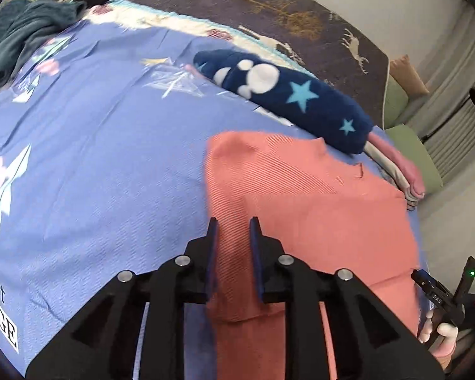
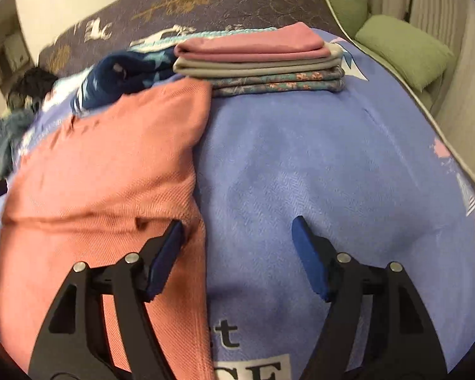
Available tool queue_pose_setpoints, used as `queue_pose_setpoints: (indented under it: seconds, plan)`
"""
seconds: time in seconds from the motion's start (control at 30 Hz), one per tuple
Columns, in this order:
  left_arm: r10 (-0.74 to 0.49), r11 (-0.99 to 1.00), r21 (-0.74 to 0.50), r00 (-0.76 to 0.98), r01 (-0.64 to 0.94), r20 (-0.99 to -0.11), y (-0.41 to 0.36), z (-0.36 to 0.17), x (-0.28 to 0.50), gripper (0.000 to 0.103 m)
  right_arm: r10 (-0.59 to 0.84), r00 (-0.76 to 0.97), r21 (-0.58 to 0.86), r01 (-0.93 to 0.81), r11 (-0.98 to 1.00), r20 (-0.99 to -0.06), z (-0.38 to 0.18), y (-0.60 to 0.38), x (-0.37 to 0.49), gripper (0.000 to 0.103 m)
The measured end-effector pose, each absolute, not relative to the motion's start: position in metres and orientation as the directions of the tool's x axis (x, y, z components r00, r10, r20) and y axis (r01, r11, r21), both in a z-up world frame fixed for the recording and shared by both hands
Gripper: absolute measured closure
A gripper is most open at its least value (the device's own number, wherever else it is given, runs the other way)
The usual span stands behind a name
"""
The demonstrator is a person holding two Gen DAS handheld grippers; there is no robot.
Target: Fold small clothes
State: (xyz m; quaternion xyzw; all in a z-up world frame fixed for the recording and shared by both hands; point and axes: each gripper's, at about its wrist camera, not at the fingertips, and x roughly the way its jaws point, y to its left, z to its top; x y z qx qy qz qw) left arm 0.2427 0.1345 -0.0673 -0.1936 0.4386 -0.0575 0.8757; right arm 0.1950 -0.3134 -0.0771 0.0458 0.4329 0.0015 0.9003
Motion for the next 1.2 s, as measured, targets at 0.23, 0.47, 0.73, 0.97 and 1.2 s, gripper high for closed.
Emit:
queue_pose_setpoints:
  seconds: [0.23, 0.47, 0.73, 0.97, 1.2]
  plan:
    - [-0.193, 0.969, -0.248, 0.602, -0.008, -0.775, 0.119, -0.078, 0.243, 0.052, 0.167, 0.678, 0.229, 0.002, 0.973, -0.716, -0.062, -0.32, 0.183, 0.032]
    - [-0.125, 0.99, -0.135, 0.618, 0.03, -0.776, 0.102, -0.078, 0.238, 0.041, 0.074, 0.635, 0.146, 0.062, 0.987, -0.769, -0.079, -0.323, 0.195, 0.033]
    - [-0.219, 0.942, -0.333, 0.681, -0.038, -0.699, 0.146, -0.065, 0.242, 0.041, 0.272, 0.724, 0.44, 0.049, 0.897, -0.634, -0.04, -0.353, 0.178, 0.033]
    - [-0.367, 0.858, -0.511, 0.634, -0.052, -0.681, 0.159, -0.082, 0.299, 0.041, 0.307, 0.662, 0.396, -0.016, 0.918, -0.684, -0.036, -0.34, 0.254, 0.031]
    - [-0.459, 0.799, -0.602, 0.635, -0.011, -0.622, 0.164, -0.091, 0.328, 0.097, 0.409, 0.635, 0.506, -0.033, 0.862, -0.655, -0.075, -0.341, 0.322, 0.053]
